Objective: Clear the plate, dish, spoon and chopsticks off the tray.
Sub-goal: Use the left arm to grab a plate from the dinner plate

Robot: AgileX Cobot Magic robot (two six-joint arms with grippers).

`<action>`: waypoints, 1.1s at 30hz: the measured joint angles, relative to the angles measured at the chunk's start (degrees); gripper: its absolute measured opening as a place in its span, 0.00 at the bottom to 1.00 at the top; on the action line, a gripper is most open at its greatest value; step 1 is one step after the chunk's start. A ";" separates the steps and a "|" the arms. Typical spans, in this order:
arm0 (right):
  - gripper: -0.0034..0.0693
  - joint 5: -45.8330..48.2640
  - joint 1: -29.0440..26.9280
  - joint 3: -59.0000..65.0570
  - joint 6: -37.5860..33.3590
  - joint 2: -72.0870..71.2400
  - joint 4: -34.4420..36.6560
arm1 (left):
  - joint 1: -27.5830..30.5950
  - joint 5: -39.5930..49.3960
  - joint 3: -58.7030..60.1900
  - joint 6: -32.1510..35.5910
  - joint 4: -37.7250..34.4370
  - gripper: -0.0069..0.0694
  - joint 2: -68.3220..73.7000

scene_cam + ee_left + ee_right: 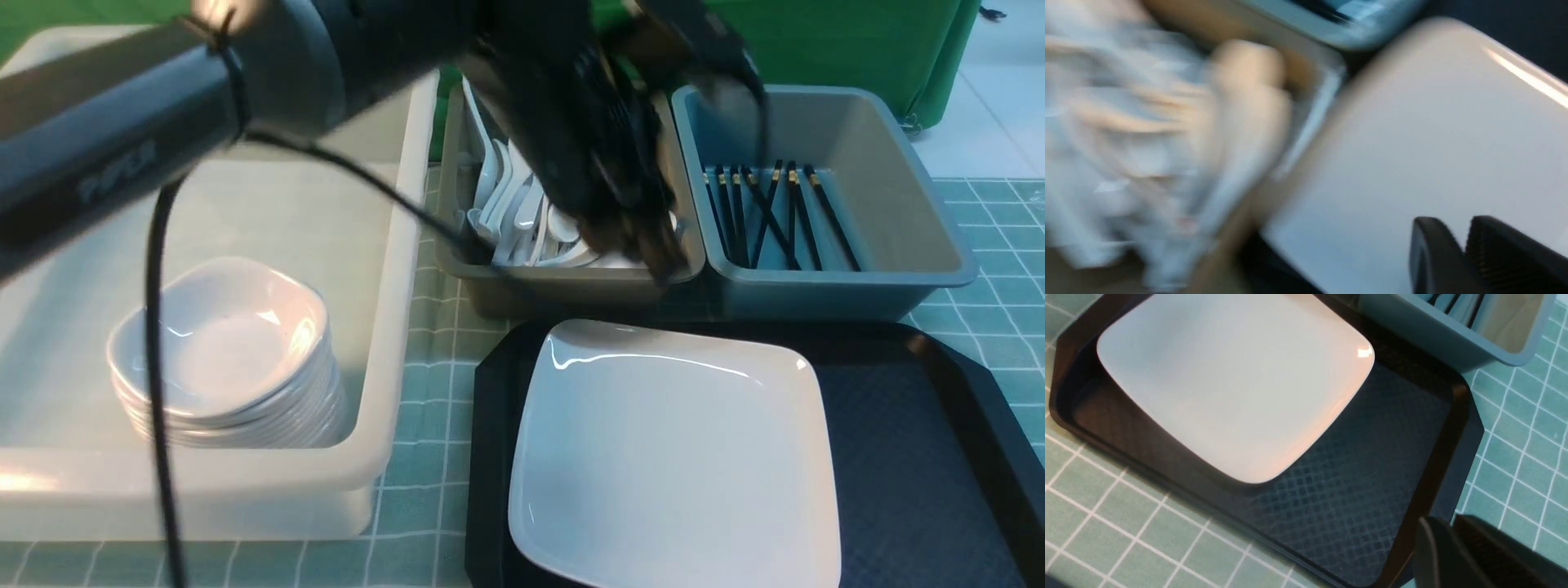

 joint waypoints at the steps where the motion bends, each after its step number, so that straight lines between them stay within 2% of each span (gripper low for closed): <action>1: 0.17 0.00 0.00 0.00 -0.10 0.00 0.00 | -1.78 -0.20 3.02 1.49 -0.39 0.13 -1.34; 6: 0.17 0.00 0.00 0.00 -0.83 -0.05 0.00 | -7.04 -4.99 20.83 12.12 -0.48 0.12 -9.05; 8: 0.17 0.00 0.00 0.00 -0.90 -0.05 0.00 | -8.61 -9.43 28.44 18.76 -0.42 0.16 -11.57; 10: 0.17 0.00 0.00 0.00 -1.06 -0.05 0.00 | -8.95 -14.69 34.87 23.28 -0.26 0.25 -12.31; 11: 0.17 0.00 0.00 0.00 -1.06 -0.05 0.00 | -8.95 -15.23 35.29 23.69 -0.20 0.26 -12.31; 12: 0.17 0.00 0.00 0.00 -1.06 -0.05 0.00 | -8.95 -19.55 38.44 24.83 0.58 0.35 -12.07; 13: 0.17 0.00 0.00 0.00 -1.06 -0.05 0.00 | -8.95 -20.05 38.79 24.83 0.95 0.36 -12.06; 18: 0.17 0.00 0.00 0.05 -0.92 -0.05 0.17 | -8.95 -31.26 44.58 28.14 6.16 0.68 -10.63; 22: 0.17 0.00 0.00 0.10 -0.81 -0.05 0.69 | -8.95 -34.78 45.12 29.55 8.28 0.81 -9.10; 26: 0.17 0.00 0.00 0.28 -0.73 -0.06 0.99 | -8.95 -34.93 45.12 29.86 12.00 0.81 -7.25; 32: 0.17 0.00 0.00 0.40 -0.69 -0.06 1.11 | -8.95 -34.96 45.12 29.92 14.90 0.71 -5.19; 33: 0.17 0.00 0.00 0.40 -0.69 -0.06 1.11 | -8.95 -35.26 45.12 29.92 15.52 0.67 -4.82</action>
